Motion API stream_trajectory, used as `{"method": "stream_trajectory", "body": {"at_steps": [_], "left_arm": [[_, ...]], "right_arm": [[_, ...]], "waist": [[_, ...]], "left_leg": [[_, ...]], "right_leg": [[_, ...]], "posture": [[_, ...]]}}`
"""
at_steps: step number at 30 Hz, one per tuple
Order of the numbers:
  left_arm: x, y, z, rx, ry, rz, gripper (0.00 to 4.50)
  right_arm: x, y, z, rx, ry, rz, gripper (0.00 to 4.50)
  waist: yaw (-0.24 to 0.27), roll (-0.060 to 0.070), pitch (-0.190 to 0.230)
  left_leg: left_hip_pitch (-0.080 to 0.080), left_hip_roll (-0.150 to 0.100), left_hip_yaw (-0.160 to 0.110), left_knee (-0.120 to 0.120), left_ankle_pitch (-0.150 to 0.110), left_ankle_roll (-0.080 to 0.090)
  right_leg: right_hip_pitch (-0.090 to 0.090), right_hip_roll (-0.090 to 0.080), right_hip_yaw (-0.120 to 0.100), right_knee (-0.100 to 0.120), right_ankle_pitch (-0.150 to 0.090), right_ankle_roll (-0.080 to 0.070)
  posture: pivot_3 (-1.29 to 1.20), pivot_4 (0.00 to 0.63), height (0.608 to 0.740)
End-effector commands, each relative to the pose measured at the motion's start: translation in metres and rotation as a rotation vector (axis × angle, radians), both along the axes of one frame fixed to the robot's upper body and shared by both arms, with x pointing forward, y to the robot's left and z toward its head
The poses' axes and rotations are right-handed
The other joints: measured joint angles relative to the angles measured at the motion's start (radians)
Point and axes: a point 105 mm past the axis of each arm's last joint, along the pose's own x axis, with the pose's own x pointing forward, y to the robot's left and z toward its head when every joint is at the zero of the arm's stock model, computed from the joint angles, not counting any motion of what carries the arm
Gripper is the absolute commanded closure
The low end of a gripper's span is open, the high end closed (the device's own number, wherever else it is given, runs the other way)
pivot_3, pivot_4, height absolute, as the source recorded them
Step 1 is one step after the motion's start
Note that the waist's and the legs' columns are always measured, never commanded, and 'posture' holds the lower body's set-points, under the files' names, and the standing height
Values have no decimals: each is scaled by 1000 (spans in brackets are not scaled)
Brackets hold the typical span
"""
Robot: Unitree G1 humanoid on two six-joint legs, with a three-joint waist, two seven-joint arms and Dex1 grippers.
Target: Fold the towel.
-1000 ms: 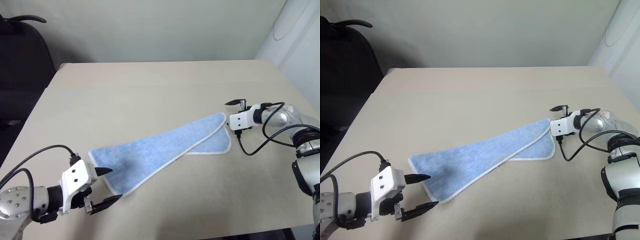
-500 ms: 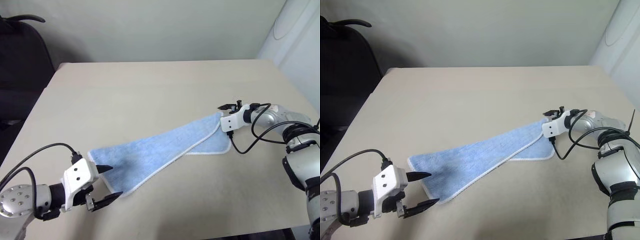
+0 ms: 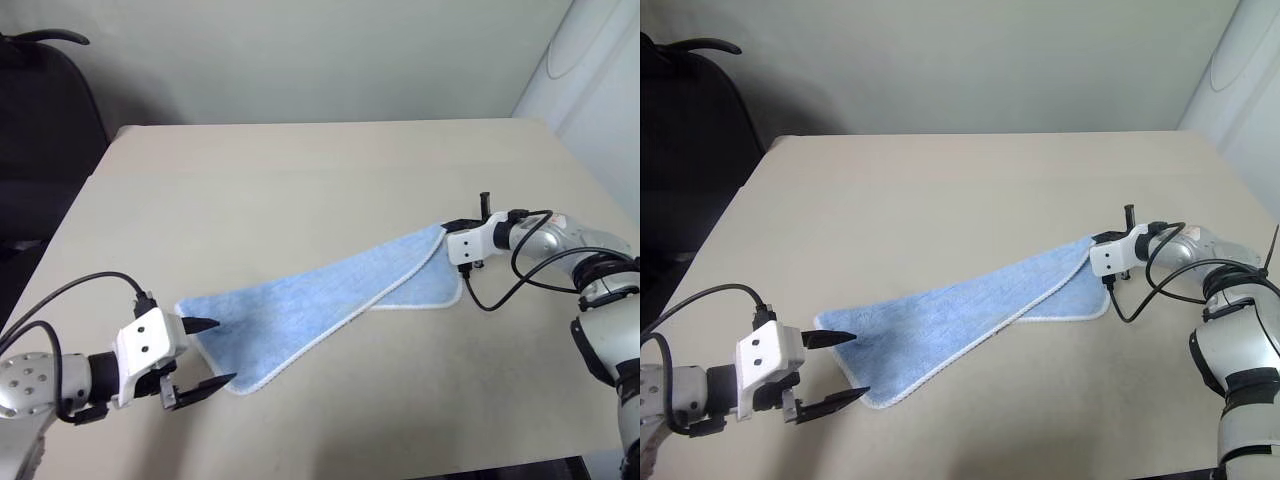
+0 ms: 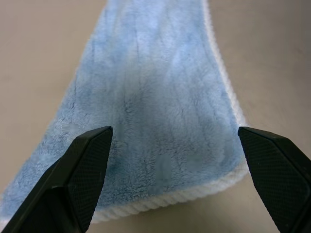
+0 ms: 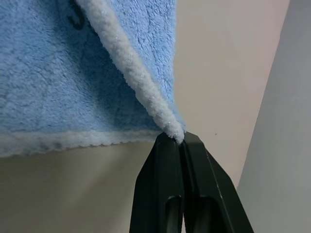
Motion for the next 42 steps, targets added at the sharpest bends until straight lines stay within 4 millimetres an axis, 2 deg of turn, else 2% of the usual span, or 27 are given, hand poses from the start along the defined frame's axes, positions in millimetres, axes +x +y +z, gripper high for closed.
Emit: {"method": "stream_trajectory", "body": {"at_steps": [1,6,17,23,26,35,37,42], "left_arm": [[-12,2,4,50,58,-105,0],[-11,4,-3,185,49,-215,0],[-13,-15,-32,143,176,-332,0],[4,-15,-49,186,175,-320,0],[10,-15,-55,213,163,-319,635],[10,-17,-53,169,157,-304,3923],[9,-18,-52,153,158,-299,4452],[5,-19,-45,101,152,-277,4452]], "right_arm": [[4,0,17,77,-56,-20,4482],[3,3,14,117,-53,-21,4482],[-2,3,5,177,-52,-20,4482],[-6,0,5,195,-47,-15,4482],[-8,-1,5,201,-45,-11,4500],[-11,-4,4,210,-35,-17,4500],[-11,-3,4,211,-34,-15,4500],[-10,-1,6,212,-34,-11,4500]], "waist": [[-1,0,0],[0,0,0],[-1,0,0],[1,0,0],[2,3,-2],[-2,8,-4],[-5,8,-4],[-10,8,-4]], "left_leg": [[-1,0,0,0,0,0],[-1,0,0,0,0,0],[-2,0,0,-1,0,0],[-3,0,0,-1,0,0],[-2,0,0,-1,0,1],[-2,0,1,-2,1,1],[-2,0,1,-2,0,1],[-2,0,1,-2,0,1]], "right_leg": [[-1,0,0,0,0,0],[-1,0,0,0,0,0],[-2,0,0,-1,0,0],[-2,0,0,-1,0,0],[-2,-1,0,-1,0,0],[-1,-1,0,-1,0,0],[-1,-1,0,-2,0,1],[-1,-1,0,-3,0,1]], "posture": [[0,150,740],[0,150,740],[0,150,740],[0,150,740],[0,150,740],[0,150,740],[0,150,740],[0,150,740]]}}
